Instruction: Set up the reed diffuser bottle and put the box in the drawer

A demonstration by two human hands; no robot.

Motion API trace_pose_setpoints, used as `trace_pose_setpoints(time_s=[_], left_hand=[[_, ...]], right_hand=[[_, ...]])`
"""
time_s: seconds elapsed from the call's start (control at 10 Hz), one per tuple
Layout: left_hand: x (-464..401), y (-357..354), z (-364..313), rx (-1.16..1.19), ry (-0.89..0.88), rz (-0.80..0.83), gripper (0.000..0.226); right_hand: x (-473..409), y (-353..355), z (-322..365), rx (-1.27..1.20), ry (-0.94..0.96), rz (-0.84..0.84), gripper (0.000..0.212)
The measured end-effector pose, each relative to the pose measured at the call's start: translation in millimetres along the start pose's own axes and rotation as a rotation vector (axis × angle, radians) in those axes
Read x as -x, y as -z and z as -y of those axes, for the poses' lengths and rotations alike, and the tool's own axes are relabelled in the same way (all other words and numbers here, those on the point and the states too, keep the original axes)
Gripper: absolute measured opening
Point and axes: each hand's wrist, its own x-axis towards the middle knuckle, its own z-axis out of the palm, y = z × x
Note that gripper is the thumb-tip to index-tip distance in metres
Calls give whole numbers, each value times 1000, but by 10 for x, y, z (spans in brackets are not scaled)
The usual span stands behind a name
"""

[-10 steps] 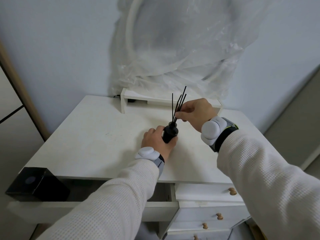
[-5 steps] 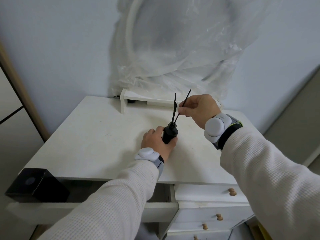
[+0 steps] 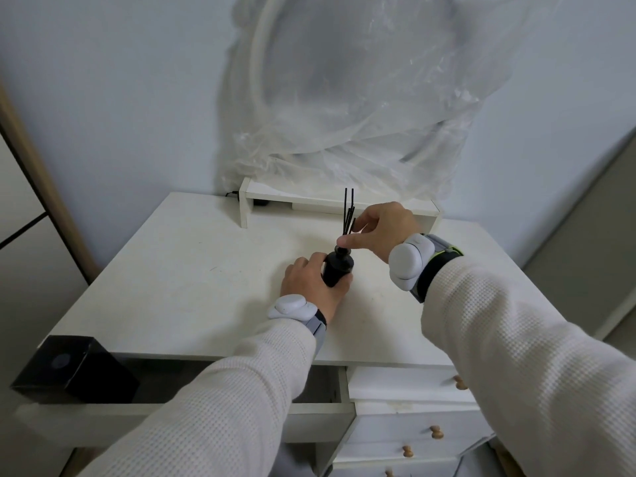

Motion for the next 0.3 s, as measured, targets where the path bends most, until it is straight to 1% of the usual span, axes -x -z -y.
trace_pose_setpoints(time_s=[0.1,0.2,0.3], left_hand=[[19,10,-13,8,7,-2,45],[17,19,-41,2,8,-13,44],[15,42,-63,1,19,-11,45]], right_hand=[[25,-27,-61,-55,-44,12,50],[73,-73,-147,-82,-99,13,56],[287,-186,-282,-135,-125,-22,57]])
